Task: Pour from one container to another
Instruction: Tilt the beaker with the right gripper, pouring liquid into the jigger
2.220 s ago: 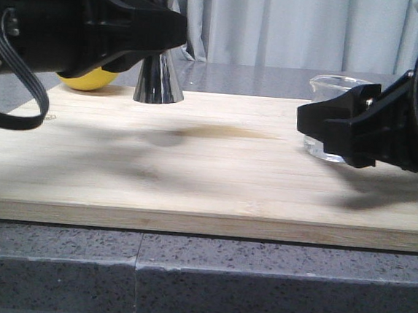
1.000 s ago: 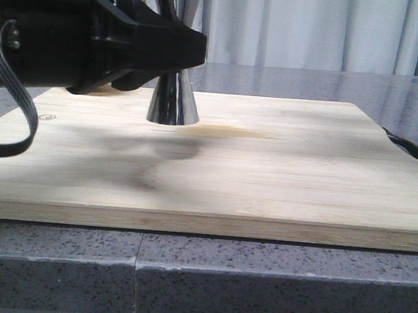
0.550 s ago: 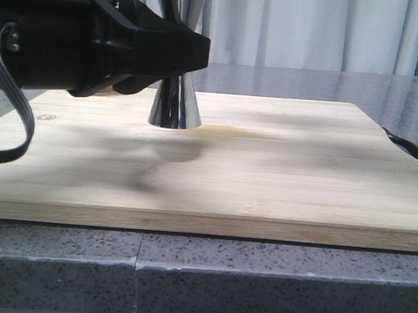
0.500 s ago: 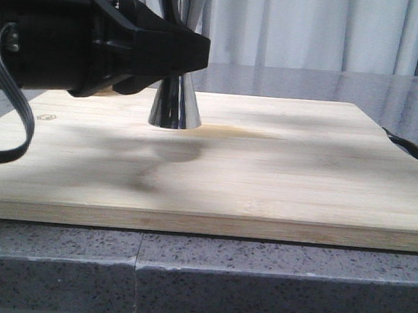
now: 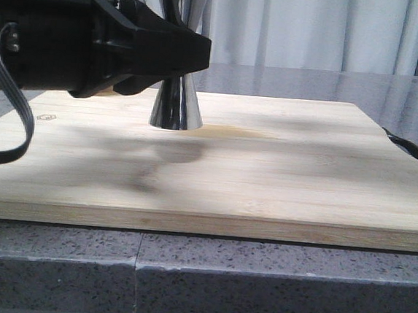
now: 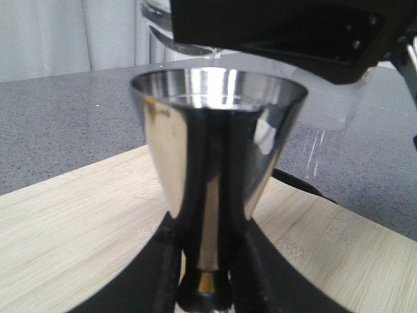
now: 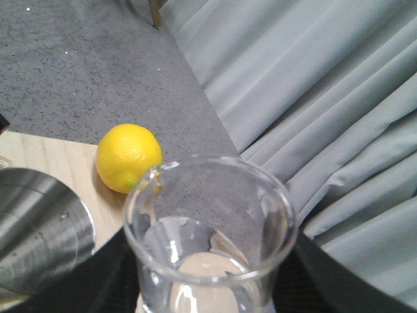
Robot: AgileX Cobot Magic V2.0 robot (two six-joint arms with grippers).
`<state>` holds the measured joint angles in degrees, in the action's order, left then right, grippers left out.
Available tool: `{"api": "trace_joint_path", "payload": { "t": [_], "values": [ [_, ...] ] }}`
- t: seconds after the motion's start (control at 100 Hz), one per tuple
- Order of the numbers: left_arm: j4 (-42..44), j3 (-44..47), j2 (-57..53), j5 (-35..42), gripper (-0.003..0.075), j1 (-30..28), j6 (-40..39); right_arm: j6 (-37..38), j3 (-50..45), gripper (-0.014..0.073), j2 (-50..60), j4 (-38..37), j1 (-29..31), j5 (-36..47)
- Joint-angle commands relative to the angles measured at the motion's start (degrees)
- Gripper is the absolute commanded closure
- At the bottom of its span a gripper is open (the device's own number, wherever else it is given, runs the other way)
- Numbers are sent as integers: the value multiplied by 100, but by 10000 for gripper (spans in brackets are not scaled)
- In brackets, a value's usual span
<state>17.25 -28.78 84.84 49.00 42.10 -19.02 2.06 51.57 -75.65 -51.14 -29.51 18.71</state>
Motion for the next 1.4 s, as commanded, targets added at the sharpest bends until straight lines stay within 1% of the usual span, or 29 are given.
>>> {"api": "trace_joint_path", "payload": {
  "t": [0.0, 0.59, 0.72, 0.87, 1.06, 1.25, 1.39],
  "values": [
    [-53, -156, -211, 430, 660, 1, -79, -21, 210, 317, 211, -84, 3, 380],
    [83, -156, -211, 391, 660, 1, -79, -31, 376, 317, 220, -663, 3, 399],
    [83, -156, -211, 391, 660, 1, -79, -31, 376, 317, 220, -689, 3, 399],
    [83, -156, -211, 391, 660, 1, -79, -31, 376, 317, 220, -915, 3, 399],
    [83, -156, -211, 391, 660, 1, -79, -31, 376, 317, 220, -929, 3, 399],
    [83, -156, -211, 391, 660, 1, -79, -31, 376, 317, 220, -1177, 3, 392],
    [83, -156, -211, 391, 660, 1, -92, -31, 376, 317, 220, -1212, 3, 381]
  ]
}}
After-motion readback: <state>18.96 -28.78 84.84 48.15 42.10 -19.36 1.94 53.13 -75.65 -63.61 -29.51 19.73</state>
